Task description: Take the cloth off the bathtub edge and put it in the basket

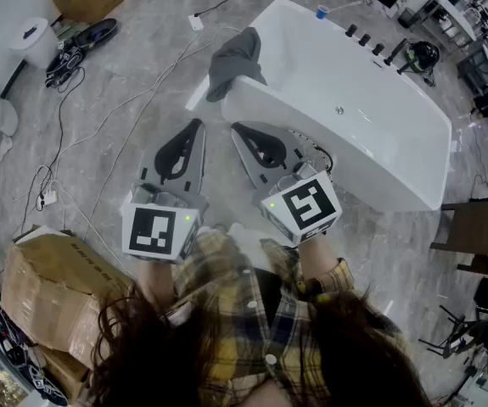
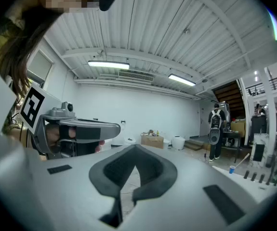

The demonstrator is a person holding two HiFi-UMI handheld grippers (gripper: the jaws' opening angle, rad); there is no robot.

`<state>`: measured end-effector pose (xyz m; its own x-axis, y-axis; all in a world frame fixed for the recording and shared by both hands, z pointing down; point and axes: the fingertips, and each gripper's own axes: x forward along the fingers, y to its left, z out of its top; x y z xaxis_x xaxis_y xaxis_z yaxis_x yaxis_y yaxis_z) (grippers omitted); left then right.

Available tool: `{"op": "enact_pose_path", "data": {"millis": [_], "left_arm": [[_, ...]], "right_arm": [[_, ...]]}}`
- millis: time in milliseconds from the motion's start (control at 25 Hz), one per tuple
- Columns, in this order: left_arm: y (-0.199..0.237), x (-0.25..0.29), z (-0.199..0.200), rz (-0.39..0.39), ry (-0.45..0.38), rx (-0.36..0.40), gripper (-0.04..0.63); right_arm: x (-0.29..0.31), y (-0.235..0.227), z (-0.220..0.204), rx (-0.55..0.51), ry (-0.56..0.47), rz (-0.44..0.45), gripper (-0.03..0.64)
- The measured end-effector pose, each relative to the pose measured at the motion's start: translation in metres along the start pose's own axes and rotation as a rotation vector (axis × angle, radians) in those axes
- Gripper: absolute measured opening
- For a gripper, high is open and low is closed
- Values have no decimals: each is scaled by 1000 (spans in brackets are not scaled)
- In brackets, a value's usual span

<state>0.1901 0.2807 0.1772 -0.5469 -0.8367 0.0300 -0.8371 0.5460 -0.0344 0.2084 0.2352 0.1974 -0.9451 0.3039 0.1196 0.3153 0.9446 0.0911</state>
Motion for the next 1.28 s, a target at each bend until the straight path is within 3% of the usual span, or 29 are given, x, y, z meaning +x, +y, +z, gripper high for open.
{"op": "enact_pose_path", "data": {"millis": [680,1000,1280], "left_arm": [[-5,-3,-13,63,12,19,17],[31,18,-30,56,23,8,17],[99,80,-34,-6,21,-16,17]], "right_arm": [[-20,-18,-24,76,-25,6,15],[20,-29,-38,86,6,-2,15],[93,-67,-37,93,32,-60,15]]}}
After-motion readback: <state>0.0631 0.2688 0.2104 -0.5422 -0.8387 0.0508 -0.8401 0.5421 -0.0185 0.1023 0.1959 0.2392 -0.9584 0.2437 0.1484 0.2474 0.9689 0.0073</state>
